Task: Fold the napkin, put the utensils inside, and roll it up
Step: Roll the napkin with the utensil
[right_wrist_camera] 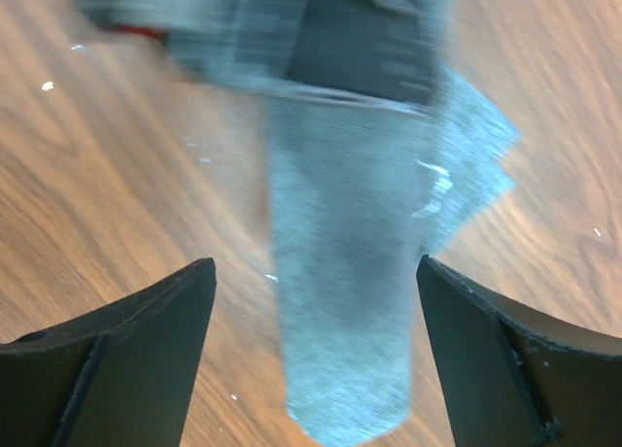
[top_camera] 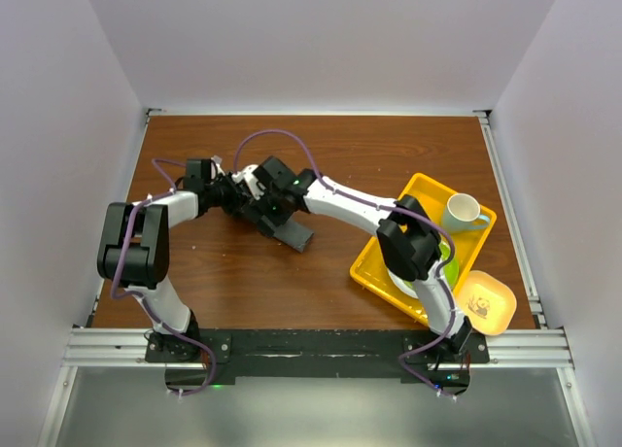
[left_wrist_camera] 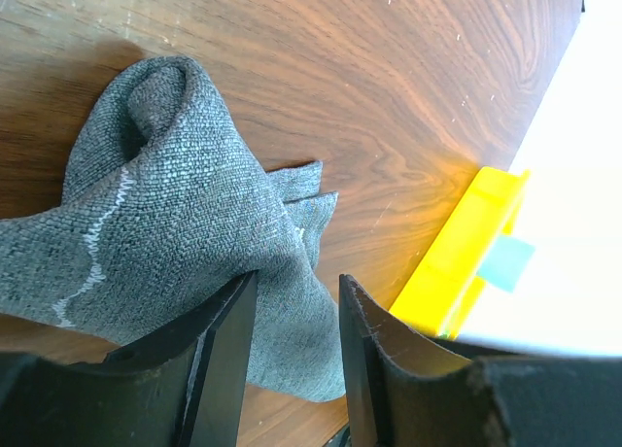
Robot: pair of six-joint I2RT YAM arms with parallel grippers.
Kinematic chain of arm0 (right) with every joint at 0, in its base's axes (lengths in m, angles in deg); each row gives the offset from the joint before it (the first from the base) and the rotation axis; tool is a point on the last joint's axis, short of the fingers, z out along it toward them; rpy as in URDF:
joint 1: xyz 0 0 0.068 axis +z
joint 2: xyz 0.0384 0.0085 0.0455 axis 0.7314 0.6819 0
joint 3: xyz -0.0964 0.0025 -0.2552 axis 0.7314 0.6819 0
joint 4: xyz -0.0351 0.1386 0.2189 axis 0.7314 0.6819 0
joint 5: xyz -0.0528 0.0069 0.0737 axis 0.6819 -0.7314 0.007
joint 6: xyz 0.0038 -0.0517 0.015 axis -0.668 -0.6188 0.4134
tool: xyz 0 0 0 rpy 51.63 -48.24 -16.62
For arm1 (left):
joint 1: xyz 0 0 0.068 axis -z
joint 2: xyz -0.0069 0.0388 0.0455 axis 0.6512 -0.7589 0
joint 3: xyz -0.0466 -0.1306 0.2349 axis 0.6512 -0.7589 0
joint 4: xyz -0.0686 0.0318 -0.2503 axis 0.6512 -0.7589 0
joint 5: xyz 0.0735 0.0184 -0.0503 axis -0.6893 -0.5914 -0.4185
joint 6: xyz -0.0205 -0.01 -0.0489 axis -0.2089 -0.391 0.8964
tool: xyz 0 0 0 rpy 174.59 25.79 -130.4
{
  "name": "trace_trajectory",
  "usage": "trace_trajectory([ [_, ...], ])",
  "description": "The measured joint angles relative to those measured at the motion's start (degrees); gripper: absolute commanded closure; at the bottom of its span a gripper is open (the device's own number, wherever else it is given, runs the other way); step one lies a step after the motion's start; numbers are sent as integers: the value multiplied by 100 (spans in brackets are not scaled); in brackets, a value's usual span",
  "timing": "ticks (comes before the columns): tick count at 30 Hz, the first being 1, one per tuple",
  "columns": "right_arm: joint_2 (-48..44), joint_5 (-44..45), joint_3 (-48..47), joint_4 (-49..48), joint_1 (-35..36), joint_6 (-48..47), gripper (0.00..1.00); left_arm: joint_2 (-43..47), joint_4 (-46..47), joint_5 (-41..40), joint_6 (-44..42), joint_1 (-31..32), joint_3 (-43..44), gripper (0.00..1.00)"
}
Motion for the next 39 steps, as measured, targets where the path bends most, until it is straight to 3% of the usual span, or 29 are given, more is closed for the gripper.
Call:
trace_trajectory([
  [11, 136, 1167, 20, -203, 509, -608, 11, -59, -31, 81, 101, 0, 59, 56],
  [19, 479, 1298, 33, -367, 516, -669, 14, -138, -37, 109, 151, -2, 72, 56],
  [22, 498, 1357, 33, -424, 516, -664, 19, -153, -44, 129, 157, -7, 94, 56],
  [24, 507, 1419, 33, -463, 516, -654, 35, -153, -61, 131, 155, -7, 114, 56],
  [26, 522, 1484, 33, -518, 516, -619, 43, -153, -166, 122, 138, -7, 181, 54],
  [34, 573, 1414, 17, -964, 479, -367, 56, -149, -960, -219, -332, -74, 752, 50],
  [39, 570, 914, 17, -1163, 334, -136, 63, -55, -1257, -417, -540, -289, 859, 48],
])
